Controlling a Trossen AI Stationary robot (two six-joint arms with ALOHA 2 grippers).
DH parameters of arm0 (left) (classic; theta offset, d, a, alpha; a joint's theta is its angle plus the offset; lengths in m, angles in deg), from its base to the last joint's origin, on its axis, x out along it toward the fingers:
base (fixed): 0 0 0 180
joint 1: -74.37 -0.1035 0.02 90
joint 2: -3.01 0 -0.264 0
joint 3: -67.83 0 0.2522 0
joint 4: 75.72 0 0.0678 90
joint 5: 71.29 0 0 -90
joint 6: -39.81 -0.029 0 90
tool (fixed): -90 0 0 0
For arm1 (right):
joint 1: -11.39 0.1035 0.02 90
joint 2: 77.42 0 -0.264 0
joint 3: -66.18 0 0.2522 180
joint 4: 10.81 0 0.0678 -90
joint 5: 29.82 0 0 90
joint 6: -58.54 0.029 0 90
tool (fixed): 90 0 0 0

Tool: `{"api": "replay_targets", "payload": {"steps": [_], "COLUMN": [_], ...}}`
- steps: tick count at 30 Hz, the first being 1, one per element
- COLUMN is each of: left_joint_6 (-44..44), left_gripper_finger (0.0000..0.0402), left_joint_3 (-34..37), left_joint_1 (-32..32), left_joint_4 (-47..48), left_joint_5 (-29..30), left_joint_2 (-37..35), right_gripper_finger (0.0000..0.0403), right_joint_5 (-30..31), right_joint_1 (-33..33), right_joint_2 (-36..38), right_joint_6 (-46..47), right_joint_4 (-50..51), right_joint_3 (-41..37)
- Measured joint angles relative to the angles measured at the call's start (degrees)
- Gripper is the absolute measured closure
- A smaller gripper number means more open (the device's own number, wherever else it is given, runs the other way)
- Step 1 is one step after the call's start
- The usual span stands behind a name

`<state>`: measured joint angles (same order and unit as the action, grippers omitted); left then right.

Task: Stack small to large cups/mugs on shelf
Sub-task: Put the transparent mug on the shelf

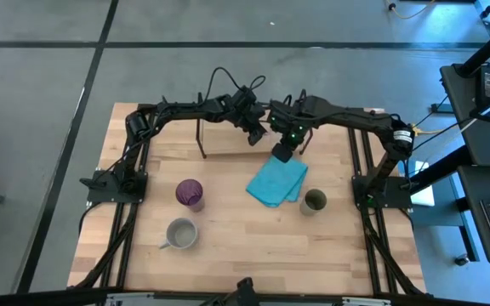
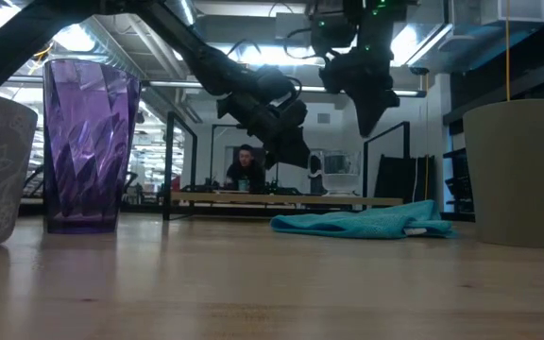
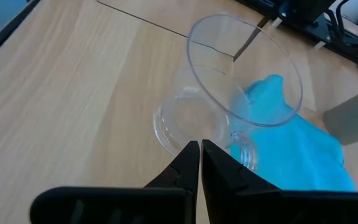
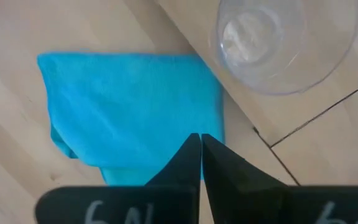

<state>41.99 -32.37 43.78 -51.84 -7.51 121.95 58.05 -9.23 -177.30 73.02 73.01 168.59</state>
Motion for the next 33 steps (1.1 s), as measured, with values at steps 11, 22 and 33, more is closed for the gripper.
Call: {"api": "replay_targets", "payload": {"steps": [11,22,33], "left_joint_6": [0.25,0.40,0.40], "left_gripper_finger": [0.0390,0.0390,0.0390], "left_joint_3": [0.00,0.00,0.00], "left_joint_1": [0.66,1.88,2.10], "left_joint_4": [0.79,0.79,0.79], "left_joint_5": [-0.02,-0.24,-0.24], "left_joint_2": [0.00,0.00,0.00], "right_gripper_finger": [0.0386,0.0386,0.0386], "right_joint_5": [-0.04,3.27,3.63], "right_joint_1": [0.00,-1.64,-4.73], "right_joint_2": [0.00,0.00,0.00], "right_joint_6": [0.14,-0.24,-1.25], "right_joint_4": [-4.81,-6.60,-8.30], "right_joint_3": [-5.56,-5.56,-5.56]}}
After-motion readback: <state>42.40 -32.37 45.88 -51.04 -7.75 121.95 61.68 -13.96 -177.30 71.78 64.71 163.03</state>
